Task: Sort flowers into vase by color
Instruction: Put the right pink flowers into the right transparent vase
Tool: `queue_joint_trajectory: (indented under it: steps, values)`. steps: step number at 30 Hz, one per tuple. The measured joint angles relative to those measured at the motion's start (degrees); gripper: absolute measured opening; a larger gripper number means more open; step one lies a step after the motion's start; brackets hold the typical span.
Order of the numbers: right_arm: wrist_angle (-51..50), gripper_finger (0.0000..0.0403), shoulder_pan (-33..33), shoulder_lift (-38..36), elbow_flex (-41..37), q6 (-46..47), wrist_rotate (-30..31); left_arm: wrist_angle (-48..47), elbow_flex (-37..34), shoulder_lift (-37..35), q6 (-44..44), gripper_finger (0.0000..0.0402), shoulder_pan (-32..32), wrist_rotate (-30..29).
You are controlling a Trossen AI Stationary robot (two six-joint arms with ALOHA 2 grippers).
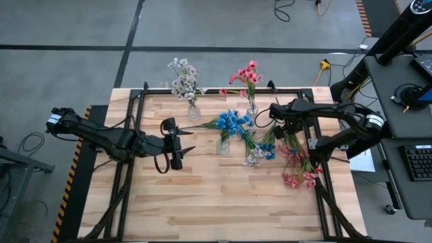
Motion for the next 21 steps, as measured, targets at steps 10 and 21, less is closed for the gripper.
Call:
queue_joint_trajectory:
  steps: [10,21]
  values:
    - [-1.1,0.0013,5.0,-15.4,3.7,4.6,0.5,0.0,0.0,0.0,-0.2,0.0227,0.0,0.0]
    - [-1.5,0.0013,13.9,-26.2,12.4,7.5,0.6,2.2,0.0,0.0,-1.1,0.0227,0.0,0.2]
